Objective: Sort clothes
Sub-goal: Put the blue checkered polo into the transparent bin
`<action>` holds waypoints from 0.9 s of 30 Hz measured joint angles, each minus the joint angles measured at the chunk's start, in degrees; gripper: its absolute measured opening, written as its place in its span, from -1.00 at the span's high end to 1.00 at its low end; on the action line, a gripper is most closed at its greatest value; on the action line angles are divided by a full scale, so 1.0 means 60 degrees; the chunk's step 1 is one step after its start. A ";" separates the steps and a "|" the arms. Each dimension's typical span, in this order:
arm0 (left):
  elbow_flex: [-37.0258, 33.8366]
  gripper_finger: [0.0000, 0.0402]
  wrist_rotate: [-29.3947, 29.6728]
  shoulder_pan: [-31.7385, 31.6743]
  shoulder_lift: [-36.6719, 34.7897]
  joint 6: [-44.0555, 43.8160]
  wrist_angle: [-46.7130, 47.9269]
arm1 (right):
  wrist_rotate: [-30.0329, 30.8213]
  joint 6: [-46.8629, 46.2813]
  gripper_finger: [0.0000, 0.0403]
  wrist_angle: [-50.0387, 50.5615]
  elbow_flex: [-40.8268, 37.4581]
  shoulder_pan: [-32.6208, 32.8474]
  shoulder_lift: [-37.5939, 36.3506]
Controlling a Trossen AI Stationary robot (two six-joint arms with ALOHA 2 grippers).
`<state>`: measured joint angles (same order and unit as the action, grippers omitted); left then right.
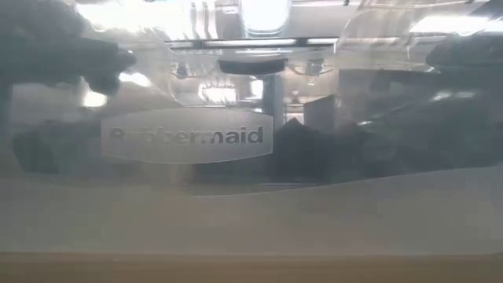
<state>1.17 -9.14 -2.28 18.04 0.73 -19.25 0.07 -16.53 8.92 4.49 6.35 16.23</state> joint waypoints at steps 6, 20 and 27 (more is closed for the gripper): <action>0.0000 0.25 0.0002 -0.0002 0.0005 0.0000 -0.0002 | 0.0728 -0.2055 0.94 -0.0292 0.0000 0.0001 -0.0010; 0.0000 0.25 0.0162 0.0000 0.0015 -0.1915 -0.0755 | -0.0396 -0.5296 0.94 -0.0021 0.0829 -0.0003 -0.0055; 0.0000 0.25 0.0169 0.0000 -0.0004 -0.5750 -0.1862 | 0.0814 -0.3676 0.94 0.2367 0.2967 -0.0003 -0.0052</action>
<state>1.17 -8.12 -2.28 18.02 -33.77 -30.42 4.96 -38.58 23.12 22.30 6.33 15.91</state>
